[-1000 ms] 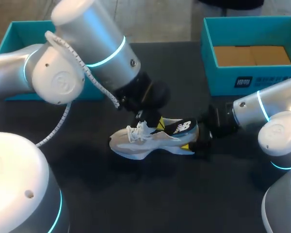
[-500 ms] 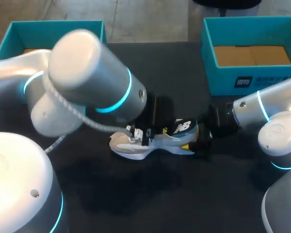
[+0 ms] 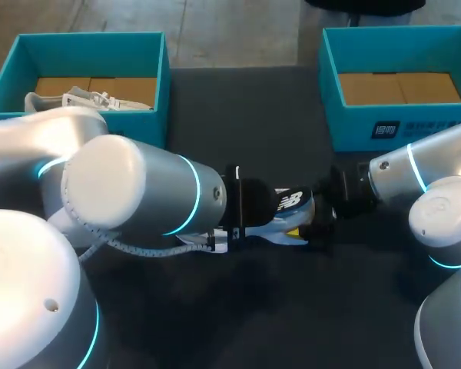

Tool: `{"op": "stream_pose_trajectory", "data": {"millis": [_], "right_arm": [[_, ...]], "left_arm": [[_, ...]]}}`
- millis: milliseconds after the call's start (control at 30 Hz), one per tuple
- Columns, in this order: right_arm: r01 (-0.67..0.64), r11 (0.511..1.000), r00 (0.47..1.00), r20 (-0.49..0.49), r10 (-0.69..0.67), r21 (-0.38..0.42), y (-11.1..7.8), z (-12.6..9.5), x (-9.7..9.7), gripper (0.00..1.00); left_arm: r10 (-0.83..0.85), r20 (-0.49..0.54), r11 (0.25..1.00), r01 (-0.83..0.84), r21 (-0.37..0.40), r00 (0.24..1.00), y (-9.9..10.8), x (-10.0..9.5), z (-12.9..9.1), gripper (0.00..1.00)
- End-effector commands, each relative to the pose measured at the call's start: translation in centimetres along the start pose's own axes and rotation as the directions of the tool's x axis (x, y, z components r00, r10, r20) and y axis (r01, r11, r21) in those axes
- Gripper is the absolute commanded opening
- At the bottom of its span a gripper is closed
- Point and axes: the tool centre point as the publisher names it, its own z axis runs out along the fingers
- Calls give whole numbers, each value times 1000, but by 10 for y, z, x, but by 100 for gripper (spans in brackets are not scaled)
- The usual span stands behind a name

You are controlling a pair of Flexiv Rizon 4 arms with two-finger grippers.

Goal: Take the shoe out of the shoebox, open the shoe tongue, remove and reinsert the insole, then place the shoe into the shoebox

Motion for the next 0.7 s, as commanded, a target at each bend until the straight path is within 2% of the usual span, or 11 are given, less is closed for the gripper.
{"op": "stream_pose_trajectory", "data": {"millis": [33,700], "right_arm": [[-1,1000,1000,1,1,3,0,2,-2,0],[-1,1000,1000,1,1,3,0,2,-2,0]], "left_arm": [[2,-13,1000,-2,-2,1000,-3,-3,6,0],[0,-1,1000,0,-5,1000,-3,-3,10,0]]}}
